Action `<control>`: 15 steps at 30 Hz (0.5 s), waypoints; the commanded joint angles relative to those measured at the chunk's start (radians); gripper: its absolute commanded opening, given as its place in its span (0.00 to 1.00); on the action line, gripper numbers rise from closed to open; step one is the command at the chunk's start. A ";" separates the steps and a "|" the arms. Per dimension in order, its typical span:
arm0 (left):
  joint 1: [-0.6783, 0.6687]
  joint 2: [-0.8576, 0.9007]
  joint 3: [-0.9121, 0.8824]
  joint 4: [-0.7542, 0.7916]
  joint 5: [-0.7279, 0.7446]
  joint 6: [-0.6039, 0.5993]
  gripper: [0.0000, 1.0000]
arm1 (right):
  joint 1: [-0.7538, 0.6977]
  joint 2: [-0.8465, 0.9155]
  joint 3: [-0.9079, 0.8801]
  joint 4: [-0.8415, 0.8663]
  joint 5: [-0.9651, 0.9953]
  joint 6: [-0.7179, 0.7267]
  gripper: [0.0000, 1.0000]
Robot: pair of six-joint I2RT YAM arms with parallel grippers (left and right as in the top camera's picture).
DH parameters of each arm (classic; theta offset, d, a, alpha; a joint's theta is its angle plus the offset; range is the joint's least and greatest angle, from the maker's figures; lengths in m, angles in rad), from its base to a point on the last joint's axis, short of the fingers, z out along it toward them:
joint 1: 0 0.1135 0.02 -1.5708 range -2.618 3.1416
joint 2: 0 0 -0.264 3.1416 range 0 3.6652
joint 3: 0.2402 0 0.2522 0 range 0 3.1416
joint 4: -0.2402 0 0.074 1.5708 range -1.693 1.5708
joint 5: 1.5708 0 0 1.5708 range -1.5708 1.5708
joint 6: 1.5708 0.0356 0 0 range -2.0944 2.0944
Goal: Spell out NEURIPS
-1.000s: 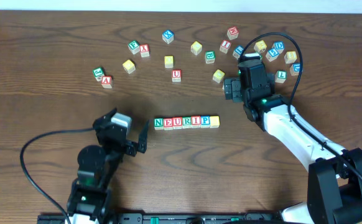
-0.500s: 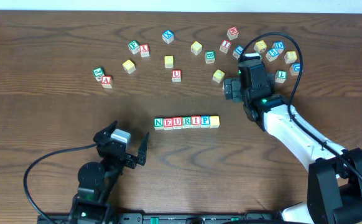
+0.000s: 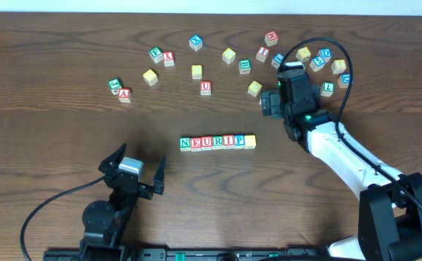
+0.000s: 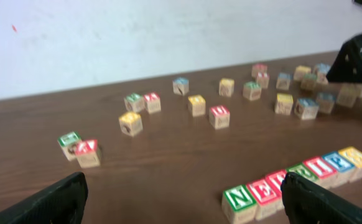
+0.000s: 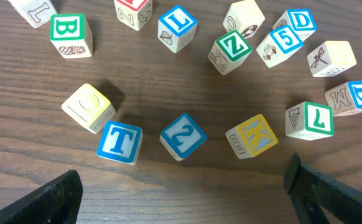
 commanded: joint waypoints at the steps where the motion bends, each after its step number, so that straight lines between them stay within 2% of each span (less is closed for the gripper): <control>1: 0.007 -0.035 -0.007 -0.051 0.046 0.014 0.98 | -0.015 -0.021 0.018 0.000 0.012 -0.014 0.99; 15: 0.007 -0.035 -0.007 -0.050 0.060 -0.024 0.98 | -0.014 -0.021 0.018 0.001 0.008 -0.014 0.99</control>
